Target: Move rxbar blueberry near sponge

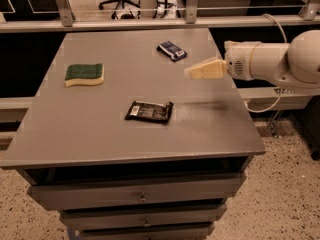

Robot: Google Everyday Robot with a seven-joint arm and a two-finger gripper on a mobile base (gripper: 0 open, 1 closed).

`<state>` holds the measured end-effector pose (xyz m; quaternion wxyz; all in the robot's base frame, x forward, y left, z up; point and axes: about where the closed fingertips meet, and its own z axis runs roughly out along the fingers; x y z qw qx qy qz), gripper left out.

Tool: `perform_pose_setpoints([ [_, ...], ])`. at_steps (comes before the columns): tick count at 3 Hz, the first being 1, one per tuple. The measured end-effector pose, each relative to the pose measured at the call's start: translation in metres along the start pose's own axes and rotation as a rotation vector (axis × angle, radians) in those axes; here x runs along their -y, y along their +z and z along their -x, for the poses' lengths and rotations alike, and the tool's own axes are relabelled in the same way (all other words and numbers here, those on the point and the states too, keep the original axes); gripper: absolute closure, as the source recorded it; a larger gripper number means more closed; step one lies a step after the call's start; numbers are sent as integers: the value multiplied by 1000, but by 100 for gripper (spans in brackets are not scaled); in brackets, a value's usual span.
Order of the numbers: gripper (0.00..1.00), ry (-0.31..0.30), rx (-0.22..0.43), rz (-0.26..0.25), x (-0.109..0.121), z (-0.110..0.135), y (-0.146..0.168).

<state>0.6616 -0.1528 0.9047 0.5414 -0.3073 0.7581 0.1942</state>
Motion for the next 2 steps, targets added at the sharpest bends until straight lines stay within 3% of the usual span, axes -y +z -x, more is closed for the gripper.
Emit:
perform_pose_setpoints([
  [1,0,11,27,0,14,-6,36],
  [2,0,-40,78,-5,20,-1,57],
])
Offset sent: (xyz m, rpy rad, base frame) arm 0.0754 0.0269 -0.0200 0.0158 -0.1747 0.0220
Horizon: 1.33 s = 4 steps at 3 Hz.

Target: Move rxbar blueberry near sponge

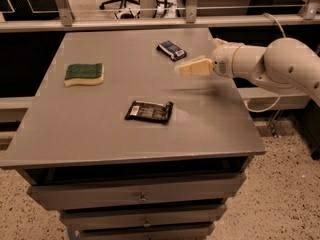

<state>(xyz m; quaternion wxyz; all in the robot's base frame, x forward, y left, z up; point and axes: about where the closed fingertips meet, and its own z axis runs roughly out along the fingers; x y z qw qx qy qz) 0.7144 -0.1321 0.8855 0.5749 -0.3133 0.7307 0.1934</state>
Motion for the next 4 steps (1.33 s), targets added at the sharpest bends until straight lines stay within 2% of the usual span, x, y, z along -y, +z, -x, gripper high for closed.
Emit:
perform_pose_setpoints([
  [1,0,-35,15,2,13,4,24],
  [2,0,-43,2,-9,27,6,45],
  [3,0,-15,-19,-29,45,4,65],
  [4,0,7,-42,-28,55,0,87],
])
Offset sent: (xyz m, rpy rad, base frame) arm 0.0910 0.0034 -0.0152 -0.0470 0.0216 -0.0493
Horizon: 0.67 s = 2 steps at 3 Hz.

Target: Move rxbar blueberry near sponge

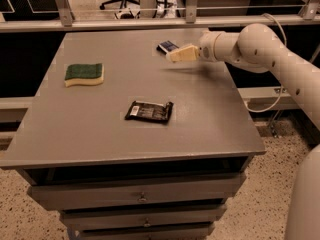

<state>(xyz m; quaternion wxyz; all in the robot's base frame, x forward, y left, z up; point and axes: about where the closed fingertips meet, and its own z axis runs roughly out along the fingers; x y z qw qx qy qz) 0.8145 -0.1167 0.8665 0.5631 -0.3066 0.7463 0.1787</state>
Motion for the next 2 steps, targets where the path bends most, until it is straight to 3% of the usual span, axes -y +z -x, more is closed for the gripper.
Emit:
perform_pose_setpoints([
  [2,0,11,-29,29,-4,-11,23],
])
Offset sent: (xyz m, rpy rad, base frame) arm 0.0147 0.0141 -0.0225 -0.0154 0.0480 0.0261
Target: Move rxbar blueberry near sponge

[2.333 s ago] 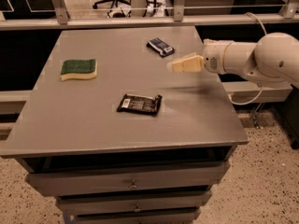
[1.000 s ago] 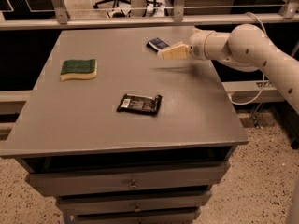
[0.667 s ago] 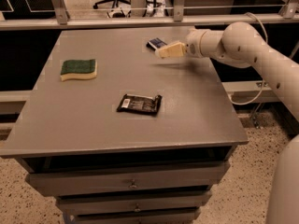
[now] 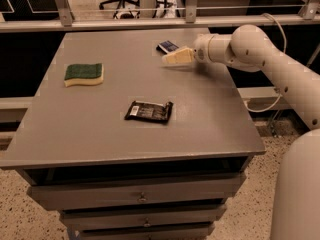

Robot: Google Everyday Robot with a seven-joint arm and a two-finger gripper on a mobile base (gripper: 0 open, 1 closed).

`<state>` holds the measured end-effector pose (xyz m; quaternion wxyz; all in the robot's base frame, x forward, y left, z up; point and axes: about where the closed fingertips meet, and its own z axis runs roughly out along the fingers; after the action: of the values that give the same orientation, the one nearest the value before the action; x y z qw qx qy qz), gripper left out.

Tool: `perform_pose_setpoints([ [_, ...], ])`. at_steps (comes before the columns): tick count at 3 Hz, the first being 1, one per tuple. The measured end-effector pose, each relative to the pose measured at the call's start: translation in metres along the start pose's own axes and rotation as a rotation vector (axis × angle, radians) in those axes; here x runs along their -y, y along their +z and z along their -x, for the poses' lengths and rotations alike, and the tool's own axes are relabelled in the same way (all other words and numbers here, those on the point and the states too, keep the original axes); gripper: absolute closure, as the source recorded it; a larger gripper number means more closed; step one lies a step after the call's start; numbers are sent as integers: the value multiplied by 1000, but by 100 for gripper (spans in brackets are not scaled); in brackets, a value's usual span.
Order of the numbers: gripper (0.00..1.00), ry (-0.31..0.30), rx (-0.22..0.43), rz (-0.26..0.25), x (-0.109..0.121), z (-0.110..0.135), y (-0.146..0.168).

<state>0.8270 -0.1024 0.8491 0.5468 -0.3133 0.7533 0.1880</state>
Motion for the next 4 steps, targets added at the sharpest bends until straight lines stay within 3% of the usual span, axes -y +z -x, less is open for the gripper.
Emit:
perform_pose_setpoints([
  [1,17,-5,-15,11,-6,-1,5],
  [2,41,-14,-27,17,-11,0,7],
  [3,72,-23,-27,31,-17,4,0],
  [4,95,-31,2,75,-33,15,-9],
])
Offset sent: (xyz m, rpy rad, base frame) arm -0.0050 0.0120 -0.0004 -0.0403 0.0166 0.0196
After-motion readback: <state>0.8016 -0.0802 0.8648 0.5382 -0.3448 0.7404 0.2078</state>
